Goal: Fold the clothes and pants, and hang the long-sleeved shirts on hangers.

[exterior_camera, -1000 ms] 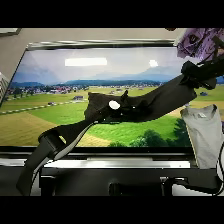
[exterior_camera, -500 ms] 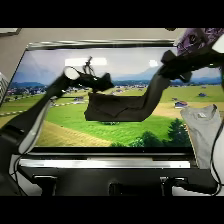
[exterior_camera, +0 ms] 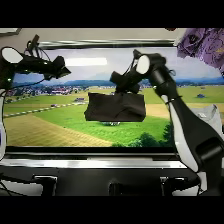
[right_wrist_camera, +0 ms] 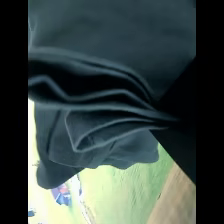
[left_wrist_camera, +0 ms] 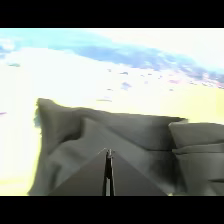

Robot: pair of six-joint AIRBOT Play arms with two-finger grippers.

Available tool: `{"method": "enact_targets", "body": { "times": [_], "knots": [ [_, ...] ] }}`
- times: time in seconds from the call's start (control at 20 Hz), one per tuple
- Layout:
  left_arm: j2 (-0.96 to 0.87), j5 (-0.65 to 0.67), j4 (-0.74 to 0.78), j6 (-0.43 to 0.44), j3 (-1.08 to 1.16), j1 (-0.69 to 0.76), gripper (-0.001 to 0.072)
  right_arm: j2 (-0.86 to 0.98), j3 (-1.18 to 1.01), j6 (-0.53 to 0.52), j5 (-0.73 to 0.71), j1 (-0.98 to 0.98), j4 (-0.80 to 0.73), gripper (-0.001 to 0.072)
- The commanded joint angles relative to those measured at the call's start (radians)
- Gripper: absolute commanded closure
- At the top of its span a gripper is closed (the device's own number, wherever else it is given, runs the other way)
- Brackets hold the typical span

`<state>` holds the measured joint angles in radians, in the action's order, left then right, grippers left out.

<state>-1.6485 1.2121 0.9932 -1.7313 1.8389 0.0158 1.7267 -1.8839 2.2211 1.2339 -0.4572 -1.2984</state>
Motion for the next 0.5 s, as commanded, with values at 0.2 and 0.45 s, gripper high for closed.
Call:
{"method": "enact_targets", "body": {
  "times": [0.2,0.45],
  "knots": [
    [0.028,0.082,0.014,0.003,0.0,-0.098,0.0687,0.137,0.0,0.102,-0.212,-0.114,0.071,0.0672],
    [0.028,0.082,0.014,0.005,0.0,-0.108,0.0687,0.19,0.0,0.095,-0.324,-0.144,0.082,0.0671]
  ]
}}
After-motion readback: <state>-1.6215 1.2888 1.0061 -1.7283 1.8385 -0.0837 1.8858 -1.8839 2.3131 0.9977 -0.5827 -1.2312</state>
